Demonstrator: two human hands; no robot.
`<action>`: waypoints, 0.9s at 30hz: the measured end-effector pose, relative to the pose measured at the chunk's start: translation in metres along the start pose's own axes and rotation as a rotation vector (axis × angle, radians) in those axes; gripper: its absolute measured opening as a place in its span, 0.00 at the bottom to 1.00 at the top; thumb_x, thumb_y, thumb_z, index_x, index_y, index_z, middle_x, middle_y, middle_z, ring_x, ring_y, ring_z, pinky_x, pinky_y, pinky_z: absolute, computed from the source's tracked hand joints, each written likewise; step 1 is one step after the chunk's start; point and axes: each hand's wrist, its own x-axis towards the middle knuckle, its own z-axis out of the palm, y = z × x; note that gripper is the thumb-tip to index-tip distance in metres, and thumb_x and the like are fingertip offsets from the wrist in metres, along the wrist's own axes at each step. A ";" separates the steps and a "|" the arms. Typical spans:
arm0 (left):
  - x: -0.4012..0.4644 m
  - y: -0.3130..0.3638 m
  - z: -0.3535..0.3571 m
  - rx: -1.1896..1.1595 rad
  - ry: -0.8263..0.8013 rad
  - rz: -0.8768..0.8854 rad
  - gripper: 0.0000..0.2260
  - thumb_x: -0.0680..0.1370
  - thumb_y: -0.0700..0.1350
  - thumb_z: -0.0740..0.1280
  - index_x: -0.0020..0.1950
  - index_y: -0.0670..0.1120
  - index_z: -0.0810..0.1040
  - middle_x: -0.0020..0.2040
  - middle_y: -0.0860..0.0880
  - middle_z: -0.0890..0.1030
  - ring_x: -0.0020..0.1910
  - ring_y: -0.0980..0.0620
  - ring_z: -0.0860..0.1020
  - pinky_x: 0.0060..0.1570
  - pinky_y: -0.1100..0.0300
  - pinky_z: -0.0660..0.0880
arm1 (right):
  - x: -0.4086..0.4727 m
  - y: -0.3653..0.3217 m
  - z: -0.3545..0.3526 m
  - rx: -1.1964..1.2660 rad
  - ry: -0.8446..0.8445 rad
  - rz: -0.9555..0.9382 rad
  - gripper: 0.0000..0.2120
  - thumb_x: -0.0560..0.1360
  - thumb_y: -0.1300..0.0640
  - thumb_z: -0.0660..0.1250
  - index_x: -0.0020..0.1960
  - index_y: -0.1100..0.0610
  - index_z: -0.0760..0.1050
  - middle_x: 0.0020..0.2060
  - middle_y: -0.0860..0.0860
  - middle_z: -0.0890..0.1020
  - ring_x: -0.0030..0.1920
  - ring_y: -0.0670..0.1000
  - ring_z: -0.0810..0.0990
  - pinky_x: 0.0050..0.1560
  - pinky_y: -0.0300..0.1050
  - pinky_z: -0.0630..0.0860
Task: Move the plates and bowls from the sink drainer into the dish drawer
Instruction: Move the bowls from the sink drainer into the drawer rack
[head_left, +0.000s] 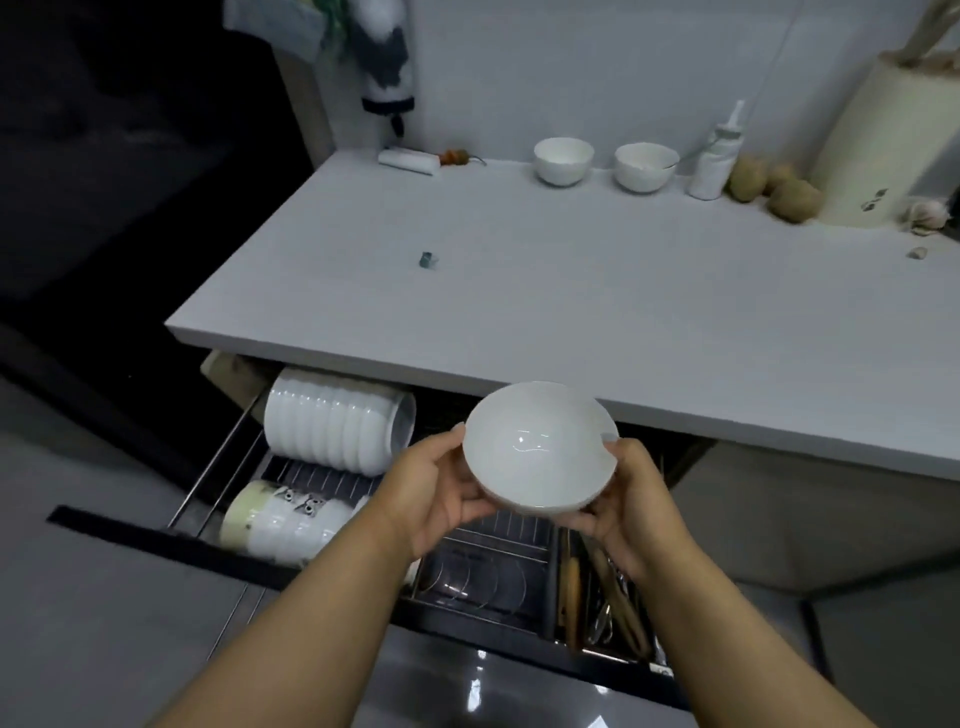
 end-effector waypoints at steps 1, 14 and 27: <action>0.000 0.000 -0.016 0.000 0.027 -0.007 0.15 0.80 0.48 0.59 0.62 0.43 0.76 0.58 0.39 0.81 0.54 0.40 0.80 0.45 0.48 0.81 | 0.005 0.009 0.008 -0.001 0.005 0.025 0.22 0.75 0.48 0.61 0.66 0.56 0.71 0.59 0.60 0.79 0.58 0.62 0.78 0.39 0.54 0.81; 0.021 -0.038 -0.158 1.671 0.471 0.177 0.27 0.81 0.57 0.50 0.79 0.49 0.50 0.80 0.50 0.48 0.78 0.52 0.42 0.75 0.50 0.38 | 0.068 0.110 0.041 -0.705 0.248 0.198 0.26 0.64 0.43 0.68 0.56 0.58 0.73 0.51 0.59 0.79 0.46 0.60 0.81 0.35 0.61 0.82; 0.028 -0.044 -0.164 1.712 0.454 0.214 0.30 0.80 0.61 0.48 0.79 0.50 0.47 0.79 0.50 0.50 0.78 0.52 0.47 0.76 0.47 0.43 | 0.110 0.163 0.066 -1.248 0.195 0.360 0.41 0.59 0.36 0.65 0.66 0.56 0.63 0.58 0.58 0.77 0.53 0.61 0.79 0.48 0.58 0.81</action>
